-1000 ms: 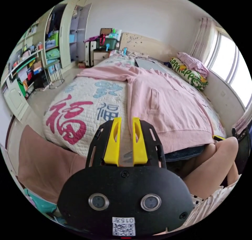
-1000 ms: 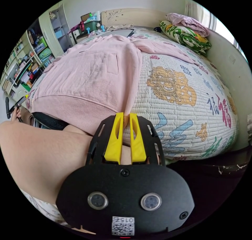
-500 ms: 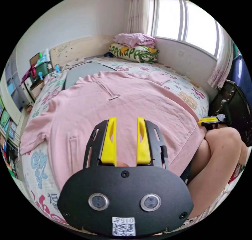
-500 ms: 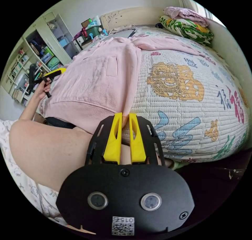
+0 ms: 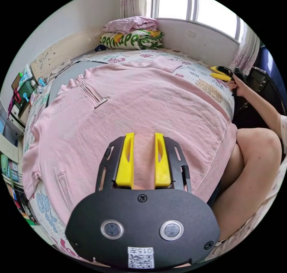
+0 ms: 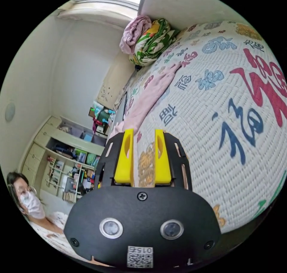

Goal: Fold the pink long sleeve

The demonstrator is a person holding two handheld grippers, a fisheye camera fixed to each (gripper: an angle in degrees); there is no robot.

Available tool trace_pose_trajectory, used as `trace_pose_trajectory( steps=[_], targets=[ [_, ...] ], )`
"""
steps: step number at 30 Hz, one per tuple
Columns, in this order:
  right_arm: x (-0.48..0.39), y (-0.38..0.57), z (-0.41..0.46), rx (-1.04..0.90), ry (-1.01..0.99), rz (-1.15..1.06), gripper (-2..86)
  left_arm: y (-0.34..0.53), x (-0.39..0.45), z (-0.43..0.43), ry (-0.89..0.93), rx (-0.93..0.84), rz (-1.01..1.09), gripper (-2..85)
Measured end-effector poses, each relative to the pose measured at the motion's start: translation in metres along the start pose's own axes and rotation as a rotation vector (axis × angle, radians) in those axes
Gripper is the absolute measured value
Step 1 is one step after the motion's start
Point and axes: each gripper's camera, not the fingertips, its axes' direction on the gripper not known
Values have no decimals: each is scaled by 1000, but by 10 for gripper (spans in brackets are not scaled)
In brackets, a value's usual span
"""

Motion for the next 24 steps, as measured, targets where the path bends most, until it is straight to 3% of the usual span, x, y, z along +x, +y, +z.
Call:
trace_pose_trajectory(
  steps=[6, 8, 10, 14, 19, 24],
  targets=[
    [-50, -94, 111, -16, 97, -51, 149, -7, 2, -16, -32, 4, 26, 105],
    [-63, -127, 154, -43, 336, -74, 191, -13, -4, -21, -11, 3, 13, 105],
    [-44, -140, 167, -15, 420, 86, 197, -18, -5, -25, -8, 4, 11, 105],
    [-17, -126, 153, 256, 230, 203, 169, -35, -2, -34, -14, 6, 16, 105],
    [-1, -123, 164, 194, 98, 226, 65, -59, 4, -44, -15, 6, 16, 105],
    [-83, -89, 153, 288, 233, -72, 11, -88, 11, -54, -12, 7, 13, 105]
  ],
)
